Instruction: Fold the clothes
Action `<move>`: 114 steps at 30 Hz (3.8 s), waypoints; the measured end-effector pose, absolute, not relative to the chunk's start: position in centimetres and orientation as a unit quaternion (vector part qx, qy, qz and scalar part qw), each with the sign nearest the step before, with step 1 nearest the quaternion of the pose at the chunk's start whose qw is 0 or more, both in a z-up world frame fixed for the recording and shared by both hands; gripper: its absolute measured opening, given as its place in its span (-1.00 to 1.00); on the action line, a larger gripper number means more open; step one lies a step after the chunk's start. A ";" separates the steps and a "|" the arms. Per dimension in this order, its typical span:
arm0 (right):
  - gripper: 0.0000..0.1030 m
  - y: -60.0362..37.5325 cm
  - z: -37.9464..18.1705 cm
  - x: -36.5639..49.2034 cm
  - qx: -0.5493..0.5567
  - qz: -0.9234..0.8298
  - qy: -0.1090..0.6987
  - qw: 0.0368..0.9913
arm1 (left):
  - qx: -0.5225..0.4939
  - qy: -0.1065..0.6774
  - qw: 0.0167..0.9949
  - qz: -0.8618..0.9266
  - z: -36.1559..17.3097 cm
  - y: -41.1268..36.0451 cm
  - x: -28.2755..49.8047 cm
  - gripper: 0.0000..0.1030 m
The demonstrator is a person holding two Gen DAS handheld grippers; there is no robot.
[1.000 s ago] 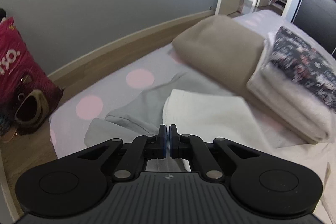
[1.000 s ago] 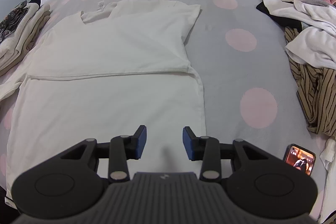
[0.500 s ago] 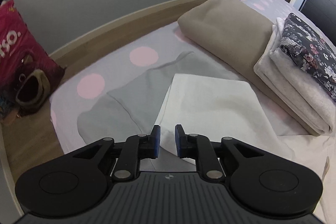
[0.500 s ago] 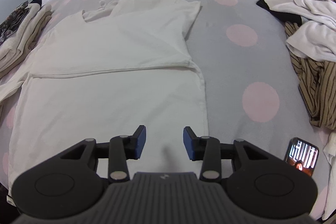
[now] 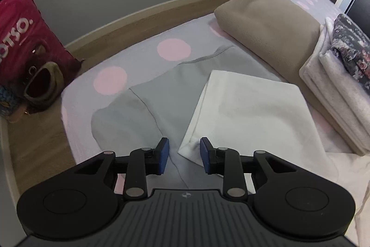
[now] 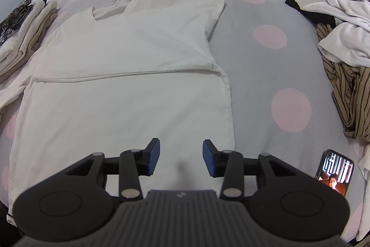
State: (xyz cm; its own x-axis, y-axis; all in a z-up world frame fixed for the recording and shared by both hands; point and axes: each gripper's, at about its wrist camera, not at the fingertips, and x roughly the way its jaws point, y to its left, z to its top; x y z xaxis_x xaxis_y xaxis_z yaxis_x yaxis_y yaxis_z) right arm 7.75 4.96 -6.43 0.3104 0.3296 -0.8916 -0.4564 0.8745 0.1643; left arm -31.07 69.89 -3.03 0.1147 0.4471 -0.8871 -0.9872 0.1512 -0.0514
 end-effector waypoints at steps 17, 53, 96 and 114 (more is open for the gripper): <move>-0.14 5.3 -6.6 7.6 -0.064 0.241 0.537 0.806 | -0.358 0.356 0.692 0.515 -3.2 70.7 -30.8 -0.49; -0.13 7.3 -3.8 9.8 -0.082 0.281 0.504 0.813 | -0.220 0.198 0.948 0.117 19.1 48.4 -1.4 -0.94; -0.33 11.9 -8.8 27.1 -0.001 0.273 0.527 0.805 | -0.213 0.444 0.868 0.060 -3.9 43.9 10.9 -0.45; -0.93 16.1 -7.5 28.2 -0.089 0.241 0.464 0.848 | -0.244 0.469 0.821 0.215 -8.9 55.5 -4.0 -0.44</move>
State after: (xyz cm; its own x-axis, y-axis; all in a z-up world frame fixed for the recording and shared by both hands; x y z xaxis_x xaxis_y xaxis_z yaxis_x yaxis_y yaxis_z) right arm 28.23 16.15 -7.49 0.4544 0.3258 -0.8291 -0.4908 0.8683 0.0722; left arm -4.04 55.50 -8.94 0.4682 0.1248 -0.8748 -0.5819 0.7886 -0.1989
